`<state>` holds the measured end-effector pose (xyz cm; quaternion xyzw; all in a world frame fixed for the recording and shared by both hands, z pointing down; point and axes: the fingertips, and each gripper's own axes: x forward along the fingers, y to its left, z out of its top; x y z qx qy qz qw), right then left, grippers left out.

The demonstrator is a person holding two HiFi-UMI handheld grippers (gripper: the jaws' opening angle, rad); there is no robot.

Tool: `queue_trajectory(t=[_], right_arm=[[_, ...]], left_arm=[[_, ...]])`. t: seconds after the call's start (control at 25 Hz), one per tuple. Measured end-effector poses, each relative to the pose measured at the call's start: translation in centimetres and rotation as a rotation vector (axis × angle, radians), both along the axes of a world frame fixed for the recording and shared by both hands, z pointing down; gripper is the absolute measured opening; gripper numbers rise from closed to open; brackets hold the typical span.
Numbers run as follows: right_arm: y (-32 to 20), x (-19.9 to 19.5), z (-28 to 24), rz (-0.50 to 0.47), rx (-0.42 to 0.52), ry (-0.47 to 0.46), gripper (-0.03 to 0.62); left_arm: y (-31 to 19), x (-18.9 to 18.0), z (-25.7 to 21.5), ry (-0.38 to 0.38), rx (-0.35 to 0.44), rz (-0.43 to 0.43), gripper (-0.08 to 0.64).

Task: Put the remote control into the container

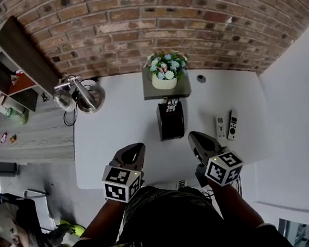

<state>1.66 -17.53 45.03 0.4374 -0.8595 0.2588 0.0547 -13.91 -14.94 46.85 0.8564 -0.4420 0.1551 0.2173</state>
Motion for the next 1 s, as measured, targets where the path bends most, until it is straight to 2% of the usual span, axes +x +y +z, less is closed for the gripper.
queue_trajectory(t=[0.28,0.44,0.84,1.0], right_arm=[[4.1,0.0,0.7,-0.012,0.032,0.065,0.008],[4.2,0.5,1.7,0.01,-0.008,0.036,0.008],[4.0,1.5,2.7,0.006,-0.032,0.076,0.009],[3.8,1.9,2.9,0.003,-0.036,0.08,0.009]], left_arm=[[0.9,2.6,0.4,-0.014,-0.011,0.072,-0.006],[1.1,3.7,0.3,-0.005,-0.008,0.092,-0.006],[0.9,5.6,0.5,-0.055,-0.006,0.137,-0.006],[0.7,6.0,0.2,-0.021,0.0,0.133,-0.006]])
